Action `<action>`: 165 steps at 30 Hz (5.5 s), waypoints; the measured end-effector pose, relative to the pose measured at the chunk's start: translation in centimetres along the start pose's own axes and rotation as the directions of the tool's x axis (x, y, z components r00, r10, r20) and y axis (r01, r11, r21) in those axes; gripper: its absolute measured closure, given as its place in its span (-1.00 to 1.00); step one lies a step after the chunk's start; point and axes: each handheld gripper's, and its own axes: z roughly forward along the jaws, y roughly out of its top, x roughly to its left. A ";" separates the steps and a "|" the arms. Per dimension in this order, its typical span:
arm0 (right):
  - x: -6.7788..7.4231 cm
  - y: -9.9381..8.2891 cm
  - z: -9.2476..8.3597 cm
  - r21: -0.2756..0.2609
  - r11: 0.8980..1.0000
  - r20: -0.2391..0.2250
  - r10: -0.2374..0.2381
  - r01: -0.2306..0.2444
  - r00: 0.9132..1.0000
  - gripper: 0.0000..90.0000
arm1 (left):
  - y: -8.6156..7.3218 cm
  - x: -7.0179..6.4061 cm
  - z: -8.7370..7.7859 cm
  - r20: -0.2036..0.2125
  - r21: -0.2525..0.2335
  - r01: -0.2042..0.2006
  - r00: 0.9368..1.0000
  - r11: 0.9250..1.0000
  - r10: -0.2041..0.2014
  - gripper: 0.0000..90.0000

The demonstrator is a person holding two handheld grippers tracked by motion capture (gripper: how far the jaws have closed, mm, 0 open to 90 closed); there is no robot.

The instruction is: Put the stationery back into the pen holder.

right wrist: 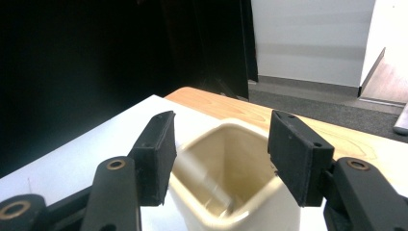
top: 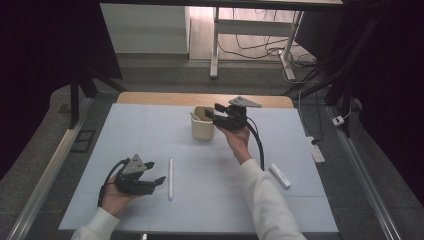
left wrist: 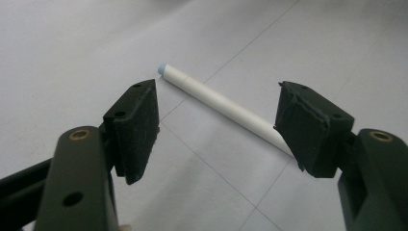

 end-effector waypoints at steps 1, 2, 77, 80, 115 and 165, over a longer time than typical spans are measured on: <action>0.0 -0.1 -0.2 0.002 1.000 -0.002 -0.001 0.001 1.000 -0.04 | 0.0 0.0 0.0 -0.002 0.002 0.000 1.000 1.000 0.000 -0.29; -0.1 -0.1 -0.5 0.003 1.000 -0.006 -0.001 0.001 1.000 -0.03 | 0.0 0.0 0.0 -0.002 0.002 0.001 1.000 1.000 -0.001 -0.29; 1.2 -10.3 -22.3 0.220 0.967 0.048 -0.141 0.127 0.989 -0.01 | 0.0 0.0 0.2 -0.027 0.019 0.030 0.999 0.999 -0.030 -0.33; 1.1 -10.4 -22.5 0.219 0.967 0.056 -0.143 0.127 0.988 -0.01 | 0.2 0.0 0.2 -0.032 0.031 0.032 0.999 0.999 -0.031 -0.33; -0.3 -10.5 -24.2 0.199 0.970 0.061 -0.152 0.137 0.986 -0.02 | 5.0 -0.6 4.8 -0.108 0.261 0.114 0.990 0.959 -0.088 -0.35; -0.1 -11.1 -23.9 0.213 0.962 0.112 -0.200 0.173 0.973 -0.02 | 5.2 1.8 7.9 -0.121 0.363 0.196 0.979 0.911 -0.163 0.73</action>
